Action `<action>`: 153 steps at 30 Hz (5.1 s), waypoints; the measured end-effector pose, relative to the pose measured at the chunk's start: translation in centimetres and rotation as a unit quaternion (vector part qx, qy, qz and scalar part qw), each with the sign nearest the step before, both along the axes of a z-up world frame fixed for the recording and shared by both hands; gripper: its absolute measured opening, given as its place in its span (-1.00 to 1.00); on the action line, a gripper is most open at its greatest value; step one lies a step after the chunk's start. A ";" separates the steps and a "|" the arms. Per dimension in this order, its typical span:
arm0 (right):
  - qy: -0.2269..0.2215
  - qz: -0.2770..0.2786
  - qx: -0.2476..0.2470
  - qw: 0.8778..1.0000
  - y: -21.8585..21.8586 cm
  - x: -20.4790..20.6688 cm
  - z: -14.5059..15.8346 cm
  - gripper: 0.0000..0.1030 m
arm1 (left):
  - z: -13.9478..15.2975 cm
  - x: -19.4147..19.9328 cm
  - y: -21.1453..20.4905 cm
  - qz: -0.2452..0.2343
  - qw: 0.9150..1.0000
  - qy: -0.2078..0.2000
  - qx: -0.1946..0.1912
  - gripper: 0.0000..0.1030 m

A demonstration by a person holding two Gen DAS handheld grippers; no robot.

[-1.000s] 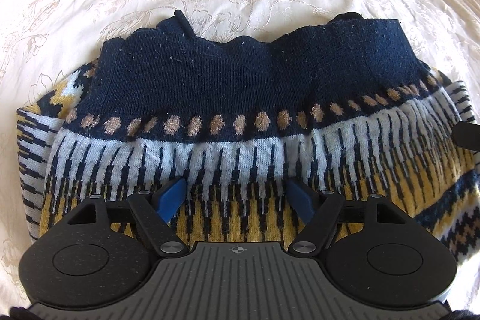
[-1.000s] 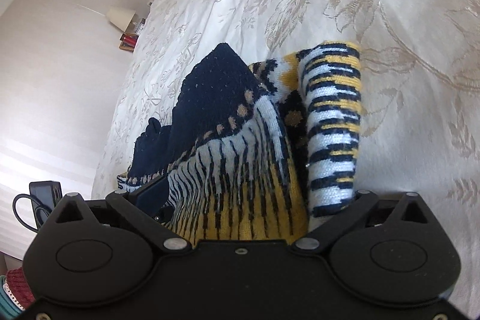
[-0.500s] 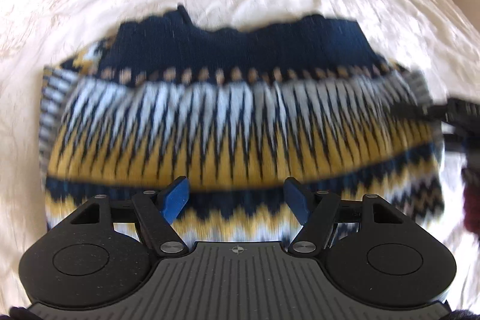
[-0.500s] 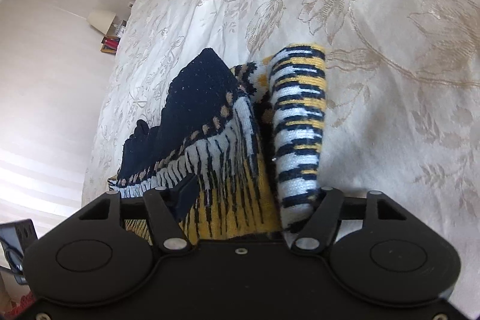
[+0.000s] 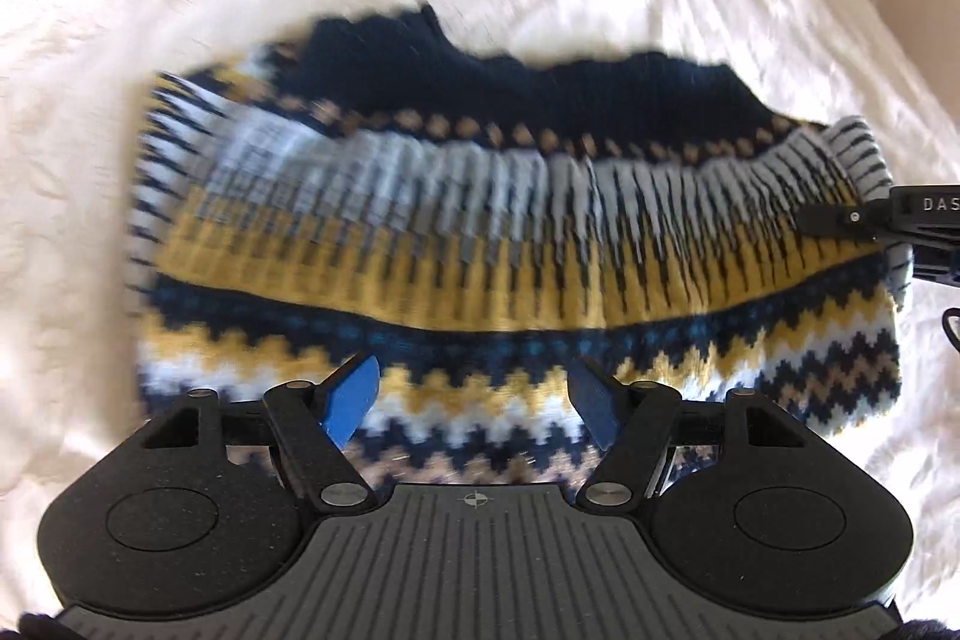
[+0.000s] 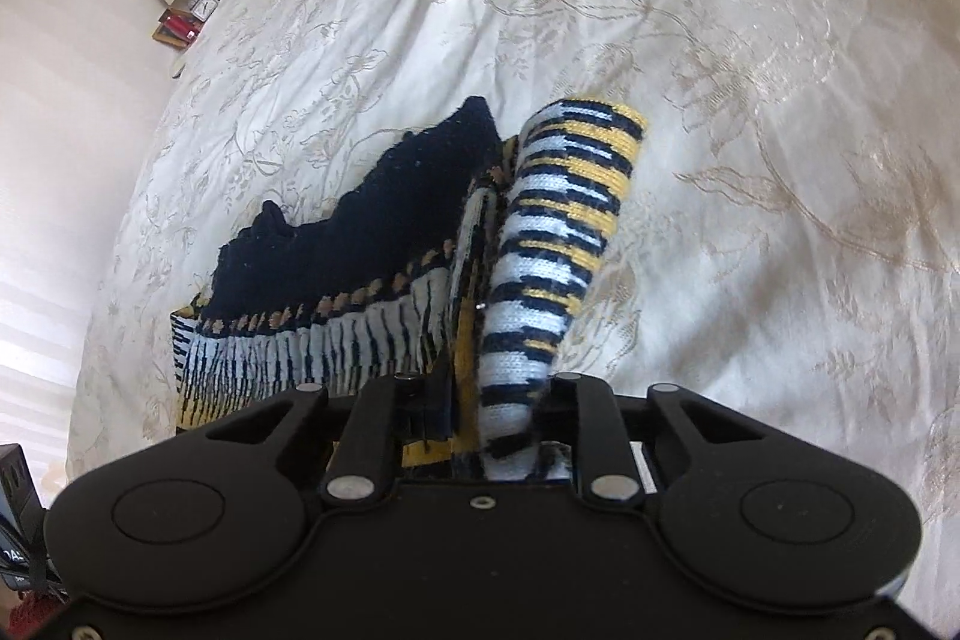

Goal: Fold small clothes

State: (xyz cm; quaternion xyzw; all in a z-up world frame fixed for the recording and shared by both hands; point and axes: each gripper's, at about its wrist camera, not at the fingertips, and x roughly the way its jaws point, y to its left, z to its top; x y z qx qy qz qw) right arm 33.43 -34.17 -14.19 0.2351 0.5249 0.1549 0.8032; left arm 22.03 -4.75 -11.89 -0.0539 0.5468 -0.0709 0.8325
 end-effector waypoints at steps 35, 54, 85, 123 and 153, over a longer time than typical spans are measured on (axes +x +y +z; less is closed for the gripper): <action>0.019 0.103 -0.140 0.985 29.4 0.2 2.8 -0.41 | 1.1 -14.4 20.7 0.110 0.992 0.013 -0.058 0.31; -0.133 0.192 -0.130 0.964 28.6 -5.7 6.6 0.46 | 2.0 -10.4 19.4 0.066 0.996 0.009 -0.063 0.32; -0.235 0.258 -0.253 0.902 27.8 -13.0 3.9 -0.73 | -1.7 3.7 12.4 0.088 0.952 0.097 -0.277 0.34; -0.164 0.265 -0.126 0.942 27.7 -11.5 2.2 0.42 | 1.6 3.2 16.3 0.026 0.994 -0.055 -0.095 -0.16; -0.084 0.153 -0.117 0.978 24.0 5.2 -3.1 0.44 | -3.4 -1.0 10.2 -0.024 0.993 0.006 -0.114 -0.05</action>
